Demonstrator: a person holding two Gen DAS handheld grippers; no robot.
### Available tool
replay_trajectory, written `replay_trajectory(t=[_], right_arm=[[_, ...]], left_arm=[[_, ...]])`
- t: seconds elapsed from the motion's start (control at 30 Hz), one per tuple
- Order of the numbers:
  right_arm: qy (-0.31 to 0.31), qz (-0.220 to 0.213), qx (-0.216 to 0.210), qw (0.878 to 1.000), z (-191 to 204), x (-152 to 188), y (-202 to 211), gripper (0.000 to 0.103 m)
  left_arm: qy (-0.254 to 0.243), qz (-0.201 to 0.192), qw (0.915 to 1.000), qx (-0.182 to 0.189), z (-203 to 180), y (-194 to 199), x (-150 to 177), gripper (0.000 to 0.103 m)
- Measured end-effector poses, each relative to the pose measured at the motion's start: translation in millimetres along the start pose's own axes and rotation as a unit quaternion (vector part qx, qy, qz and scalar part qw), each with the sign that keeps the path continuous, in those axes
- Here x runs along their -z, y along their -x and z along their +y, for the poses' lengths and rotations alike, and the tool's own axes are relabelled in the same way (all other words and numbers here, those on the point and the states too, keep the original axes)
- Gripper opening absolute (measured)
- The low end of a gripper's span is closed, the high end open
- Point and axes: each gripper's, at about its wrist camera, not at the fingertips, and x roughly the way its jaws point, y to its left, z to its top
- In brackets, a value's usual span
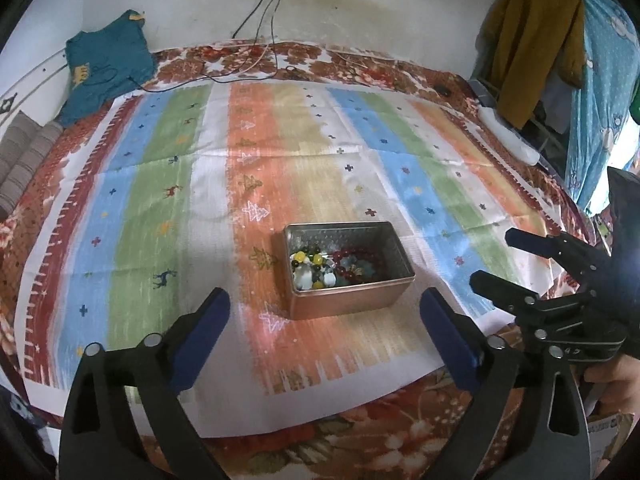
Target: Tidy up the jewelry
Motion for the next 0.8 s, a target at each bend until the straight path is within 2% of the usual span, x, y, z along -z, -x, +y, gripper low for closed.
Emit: replay_trajectory(t=[0.13,0.3,0.8], right_arm=[[-0.008,-0.004,-0.005,1.000,-2,3,5,0.093],[-0.008,-0.009,-0.006,1.000,1,6,9,0.096],[-0.006,-0.036,0.008,0.999,5,11,20,0.096]], left_arm=[[-0.001,0.000,1.0000,-0.009,0,1,4,0.097],[-0.030,-0.015,0.9991,-0.027,-9,6,9,0.097],[-0.034,-0.036,0.9972,-0.056,-8,9,8,0.097]])
